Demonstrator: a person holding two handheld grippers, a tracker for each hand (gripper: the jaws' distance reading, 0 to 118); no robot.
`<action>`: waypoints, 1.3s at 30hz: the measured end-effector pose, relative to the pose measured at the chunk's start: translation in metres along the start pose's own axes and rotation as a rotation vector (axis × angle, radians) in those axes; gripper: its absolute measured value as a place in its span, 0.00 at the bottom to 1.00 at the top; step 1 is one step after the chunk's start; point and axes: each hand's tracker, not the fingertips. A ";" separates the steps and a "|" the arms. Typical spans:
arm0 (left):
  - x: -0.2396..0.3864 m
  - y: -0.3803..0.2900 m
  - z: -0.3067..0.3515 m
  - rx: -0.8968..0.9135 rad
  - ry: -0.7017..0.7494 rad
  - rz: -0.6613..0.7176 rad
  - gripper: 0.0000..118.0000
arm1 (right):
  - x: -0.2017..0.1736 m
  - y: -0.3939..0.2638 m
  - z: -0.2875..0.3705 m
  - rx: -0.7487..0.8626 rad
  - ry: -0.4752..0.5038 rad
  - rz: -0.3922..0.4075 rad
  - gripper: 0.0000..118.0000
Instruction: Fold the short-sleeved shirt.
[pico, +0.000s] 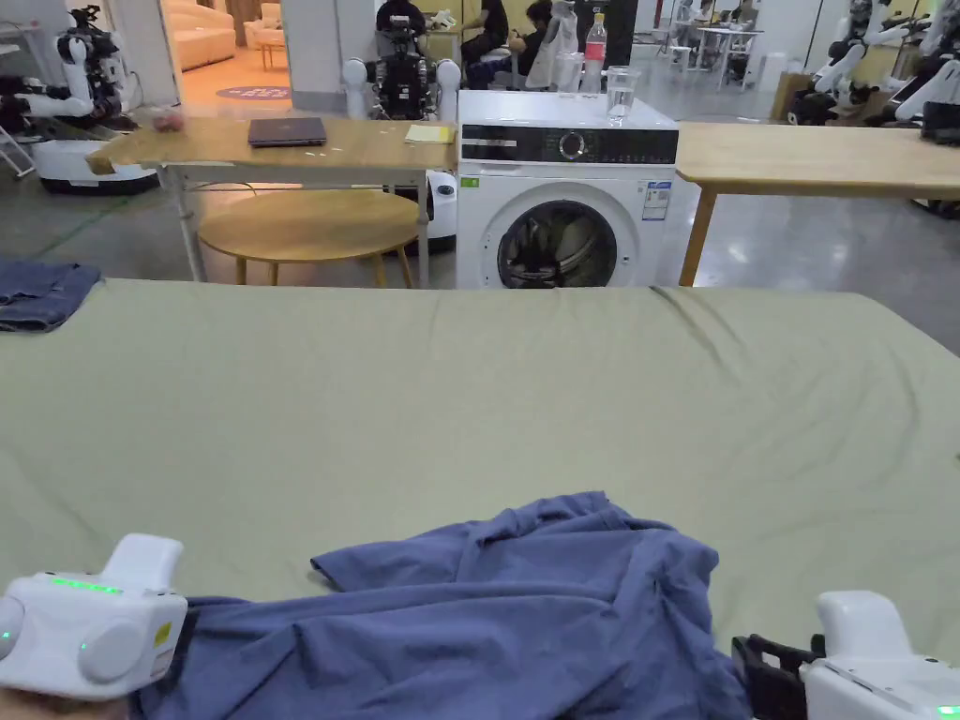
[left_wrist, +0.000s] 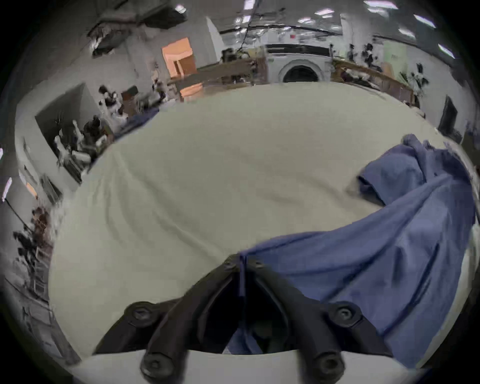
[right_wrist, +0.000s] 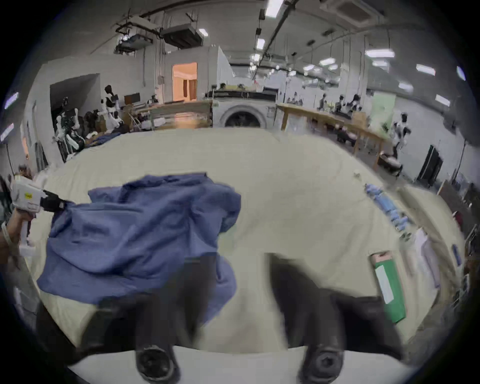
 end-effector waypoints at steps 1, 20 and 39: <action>0.000 0.001 0.009 0.001 -0.059 0.025 0.00 | 0.001 -0.003 -0.009 -0.017 0.045 -0.028 0.98; -0.040 0.070 0.140 0.299 0.121 -0.072 0.00 | -0.003 0.095 0.066 0.234 0.027 0.085 0.03; -0.115 0.278 0.275 0.668 0.263 0.098 0.00 | -0.046 0.349 0.192 0.709 -0.117 0.210 0.03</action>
